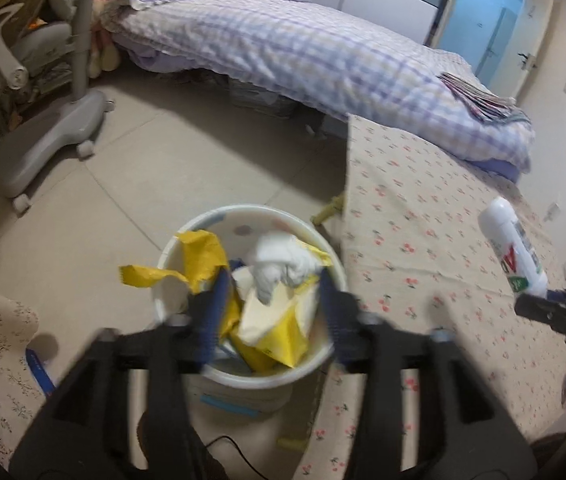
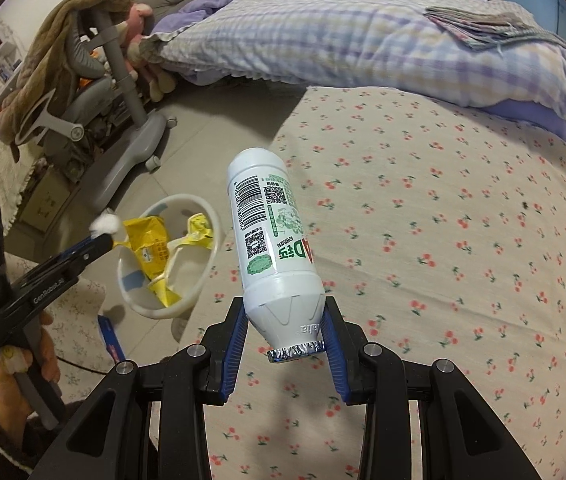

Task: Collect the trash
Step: 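Carry the tissue into the bin and open the left tool while the right tool carries the bottle, then lower the white bottle into the bin and open the right tool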

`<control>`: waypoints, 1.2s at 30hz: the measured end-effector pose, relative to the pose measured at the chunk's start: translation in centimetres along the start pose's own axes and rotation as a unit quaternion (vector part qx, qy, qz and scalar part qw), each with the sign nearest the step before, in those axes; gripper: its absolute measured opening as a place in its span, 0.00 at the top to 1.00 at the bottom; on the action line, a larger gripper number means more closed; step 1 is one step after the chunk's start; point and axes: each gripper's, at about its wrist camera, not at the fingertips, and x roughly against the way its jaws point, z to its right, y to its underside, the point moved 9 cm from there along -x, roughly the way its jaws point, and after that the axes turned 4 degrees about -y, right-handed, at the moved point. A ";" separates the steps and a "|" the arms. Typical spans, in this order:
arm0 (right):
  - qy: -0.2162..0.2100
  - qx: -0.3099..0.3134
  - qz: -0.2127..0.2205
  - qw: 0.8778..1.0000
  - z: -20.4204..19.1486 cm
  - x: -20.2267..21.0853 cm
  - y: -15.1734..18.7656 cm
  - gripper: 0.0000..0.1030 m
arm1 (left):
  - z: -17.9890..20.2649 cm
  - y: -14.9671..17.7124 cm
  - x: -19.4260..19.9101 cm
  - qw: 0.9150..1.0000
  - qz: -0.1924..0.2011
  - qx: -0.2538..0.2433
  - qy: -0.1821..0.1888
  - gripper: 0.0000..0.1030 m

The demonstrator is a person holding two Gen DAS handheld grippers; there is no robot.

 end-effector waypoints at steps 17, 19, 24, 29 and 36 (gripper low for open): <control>-0.025 0.046 -0.038 0.998 -6.9 -6.0 -0.2 0.63 | -6.3 1.4 2.0 0.995 -0.012 0.016 -0.093 0.08; -0.030 0.050 -0.043 0.997 -7.8 -6.8 -0.2 0.63 | -7.1 1.7 2.1 0.995 -0.016 0.016 -0.097 0.08; -0.040 0.055 -0.055 0.996 -9.6 -9.1 -0.3 0.63 | -8.4 2.3 2.3 0.994 -0.016 0.006 -0.109 0.08; -0.053 0.048 -0.058 0.996 -10.8 -10.9 -0.7 0.63 | -9.2 2.8 2.2 0.993 -0.021 0.000 -0.113 0.08; -0.077 0.037 -0.033 0.996 -11.9 -12.2 -2.0 0.33 | -9.8 2.8 2.6 0.993 -0.016 -0.004 -0.115 0.08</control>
